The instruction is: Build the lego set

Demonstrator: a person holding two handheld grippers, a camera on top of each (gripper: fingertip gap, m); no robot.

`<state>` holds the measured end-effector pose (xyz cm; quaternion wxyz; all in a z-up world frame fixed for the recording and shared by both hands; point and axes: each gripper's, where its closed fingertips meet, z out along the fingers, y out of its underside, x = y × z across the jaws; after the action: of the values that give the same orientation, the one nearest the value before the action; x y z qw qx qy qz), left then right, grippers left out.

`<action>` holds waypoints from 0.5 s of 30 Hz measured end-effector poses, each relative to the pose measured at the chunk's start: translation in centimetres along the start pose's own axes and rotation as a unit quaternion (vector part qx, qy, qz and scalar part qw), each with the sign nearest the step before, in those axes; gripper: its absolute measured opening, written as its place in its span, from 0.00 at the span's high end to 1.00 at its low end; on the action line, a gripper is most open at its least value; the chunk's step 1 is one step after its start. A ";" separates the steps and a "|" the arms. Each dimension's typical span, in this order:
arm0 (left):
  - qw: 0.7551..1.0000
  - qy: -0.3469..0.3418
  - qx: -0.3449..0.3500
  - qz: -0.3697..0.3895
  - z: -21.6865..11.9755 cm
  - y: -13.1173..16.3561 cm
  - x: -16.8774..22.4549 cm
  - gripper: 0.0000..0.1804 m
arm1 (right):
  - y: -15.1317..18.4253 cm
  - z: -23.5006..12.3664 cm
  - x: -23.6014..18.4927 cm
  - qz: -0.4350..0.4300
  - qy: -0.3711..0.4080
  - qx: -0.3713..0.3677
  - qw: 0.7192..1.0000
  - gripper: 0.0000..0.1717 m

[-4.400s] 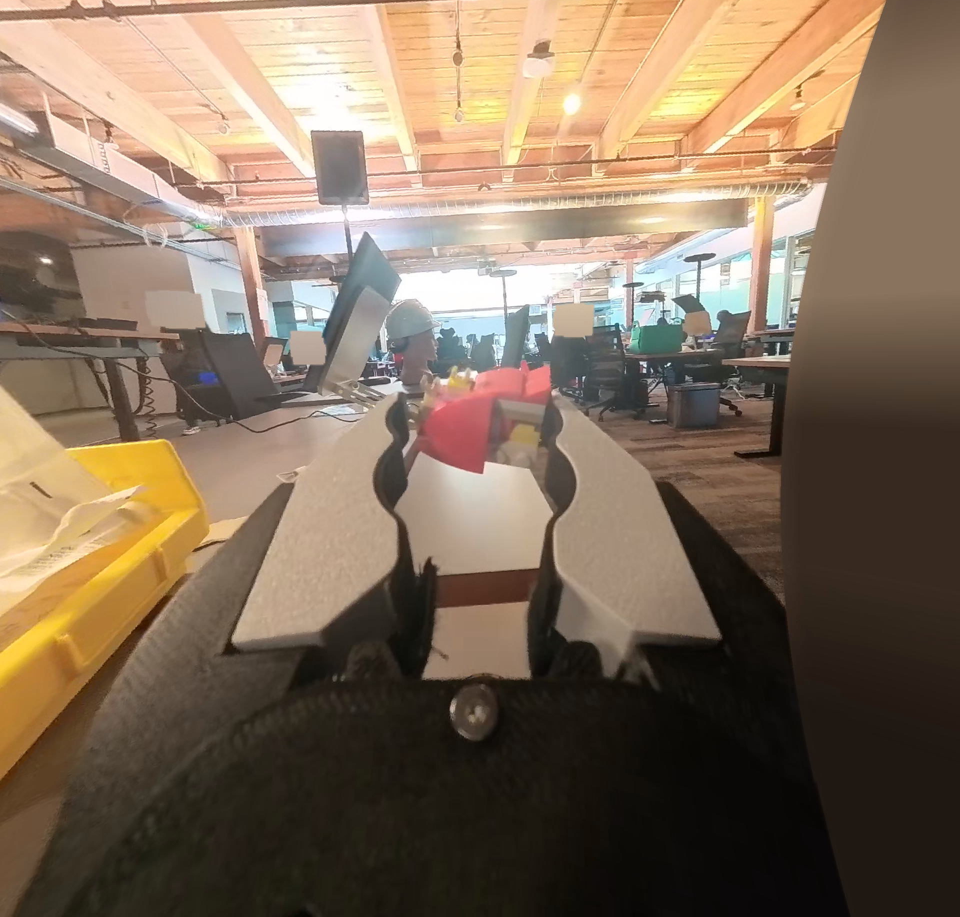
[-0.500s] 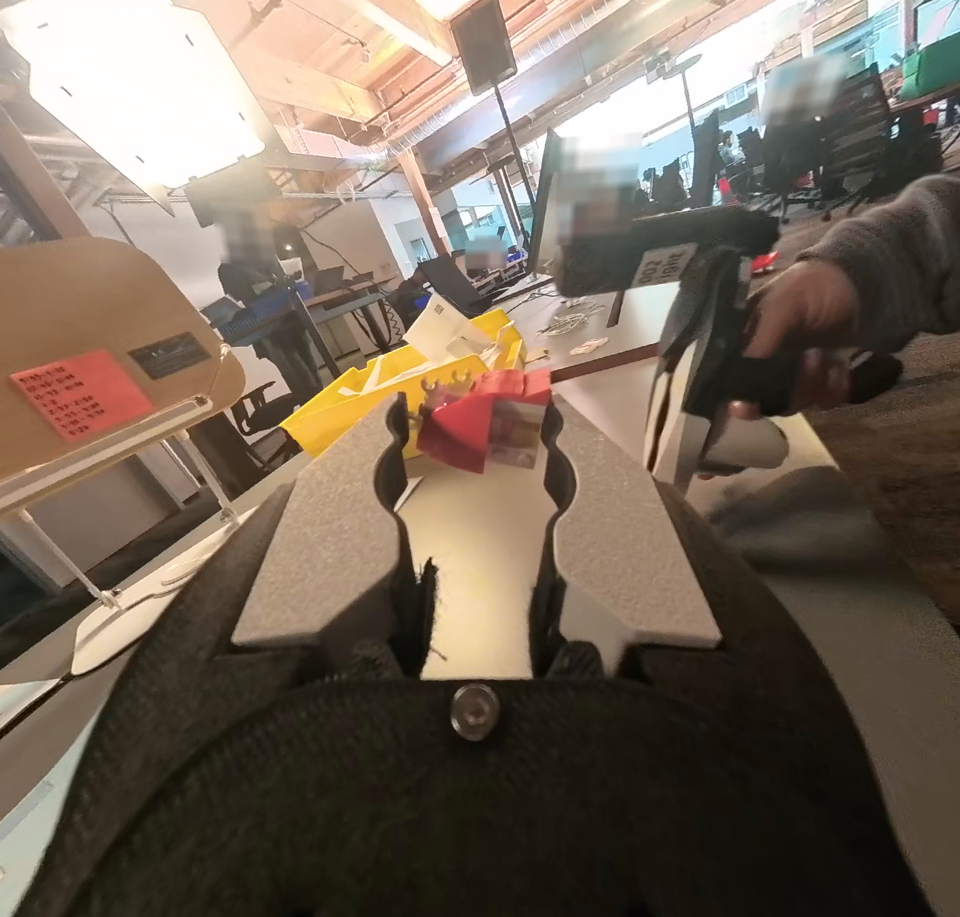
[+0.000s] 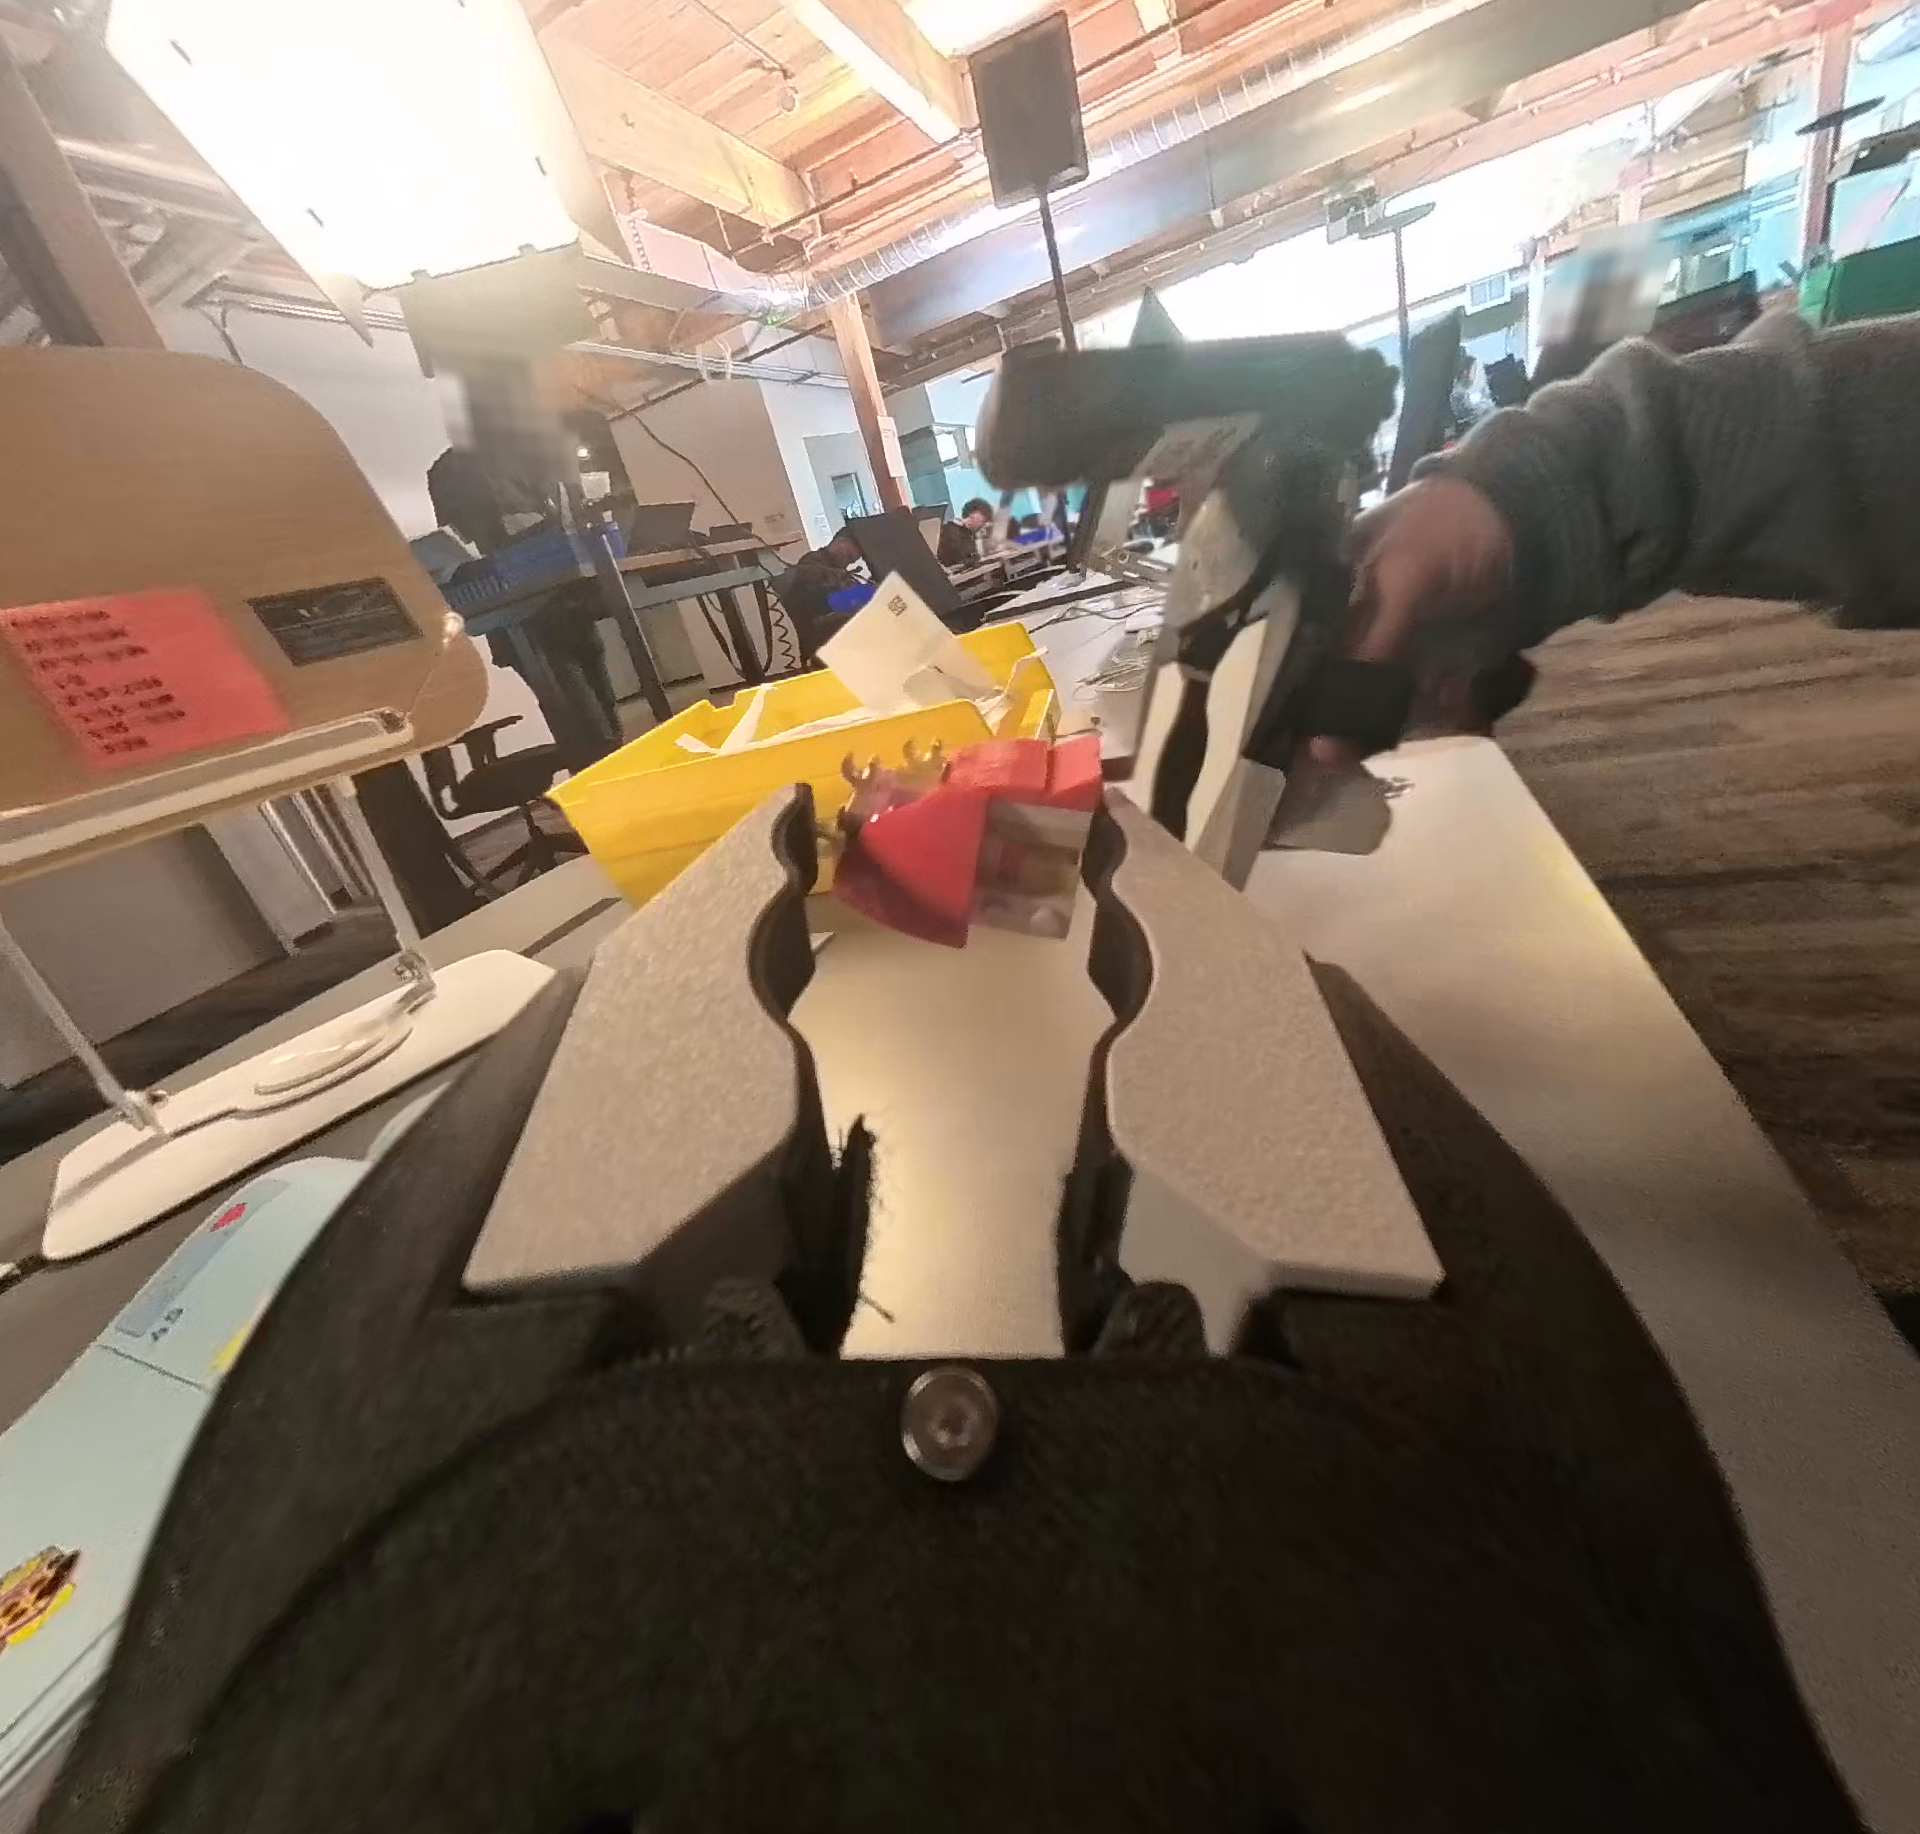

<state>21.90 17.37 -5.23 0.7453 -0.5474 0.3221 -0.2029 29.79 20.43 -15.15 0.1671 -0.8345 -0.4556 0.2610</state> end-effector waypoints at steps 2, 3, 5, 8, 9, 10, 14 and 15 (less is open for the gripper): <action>1.000 0.005 0.001 -0.013 -0.1 0.0 0.0 0.72 | -0.3 -0.1 0.2 -0.100 0.007 -0.004 0.995 0.79; 1.000 0.009 0.001 -0.020 -0.1 0.0 0.1 0.72 | -0.3 0.1 0.2 -0.147 0.003 -0.014 0.989 0.78; 0.999 0.018 0.002 -0.032 -0.2 0.0 0.3 0.72 | 0.0 0.6 0.3 -0.230 -0.018 -0.029 0.973 0.75; 0.998 0.039 0.016 -0.054 -0.4 -0.4 0.7 0.73 | 0.1 1.5 0.7 -0.284 -0.072 -0.026 0.956 0.74; 0.997 0.045 0.019 -0.065 -0.5 -0.5 0.7 0.73 | 0.2 1.8 0.7 -0.280 -0.095 -0.029 0.955 0.74; 0.995 0.051 0.025 -0.076 -0.6 -0.6 0.7 0.73 | 0.3 2.0 0.8 -0.270 -0.118 -0.038 0.955 0.74; 0.992 0.054 0.036 -0.111 -0.9 -0.7 0.0 0.73 | 0.9 1.8 0.5 -0.220 -0.208 -0.073 0.950 0.79; 0.991 0.053 0.037 -0.115 -0.9 -0.7 -0.1 0.73 | 0.8 1.7 0.3 -0.208 -0.225 -0.077 0.949 0.82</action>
<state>21.23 16.62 -4.72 0.7184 -0.5418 0.2880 -0.3278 29.47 20.36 -17.07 0.0464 -0.6511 -0.6636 0.3654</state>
